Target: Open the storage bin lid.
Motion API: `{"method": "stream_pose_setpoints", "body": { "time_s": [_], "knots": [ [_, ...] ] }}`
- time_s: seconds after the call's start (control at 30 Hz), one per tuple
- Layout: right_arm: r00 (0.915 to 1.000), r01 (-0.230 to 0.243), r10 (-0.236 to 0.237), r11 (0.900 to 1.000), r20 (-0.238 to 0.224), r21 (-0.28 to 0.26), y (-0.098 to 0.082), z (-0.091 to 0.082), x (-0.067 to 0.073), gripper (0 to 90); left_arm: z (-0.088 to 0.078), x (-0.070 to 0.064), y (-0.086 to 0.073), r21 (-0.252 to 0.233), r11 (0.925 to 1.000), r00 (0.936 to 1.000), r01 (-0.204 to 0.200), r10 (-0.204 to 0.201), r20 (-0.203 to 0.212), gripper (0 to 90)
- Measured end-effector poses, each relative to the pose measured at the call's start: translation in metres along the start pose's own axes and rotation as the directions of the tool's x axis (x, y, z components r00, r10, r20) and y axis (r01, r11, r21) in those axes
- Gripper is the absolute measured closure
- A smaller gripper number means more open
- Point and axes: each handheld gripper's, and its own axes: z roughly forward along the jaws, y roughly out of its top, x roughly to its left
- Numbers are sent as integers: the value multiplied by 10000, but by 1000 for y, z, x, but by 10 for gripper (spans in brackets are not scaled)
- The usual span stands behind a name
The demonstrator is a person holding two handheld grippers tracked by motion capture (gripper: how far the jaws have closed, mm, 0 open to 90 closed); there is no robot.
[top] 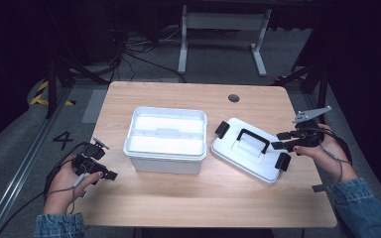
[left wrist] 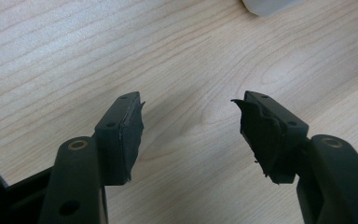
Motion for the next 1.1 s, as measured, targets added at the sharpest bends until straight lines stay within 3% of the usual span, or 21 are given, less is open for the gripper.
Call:
{"method": "stream_pose_setpoints", "body": {
  "time_s": [0.3,0.63,0.8,1.03,1.1],
  "knots": [
    [9994,-351,352,9989,33,-323,-33,-18,18,529,1,-2,2,32,10000,10000,-5,6,-68,397],
    [9992,-335,331,9993,-207,-156,-68,-2,46,534,2,-3,7,69,9998,9998,-179,180,-76,396],
    [9997,3,-3,10000,-260,-11,-76,9,59,532,4,-3,8,110,9998,9999,-169,170,-32,396],
    [9947,934,-946,9952,-403,-292,-85,29,79,527,6,-3,9,181,9997,9998,-176,177,-43,396],
    [9939,936,-963,9943,-540,-520,-87,35,84,529,7,-3,10,189,9996,9998,-209,210,-72,396]
  ]
}}
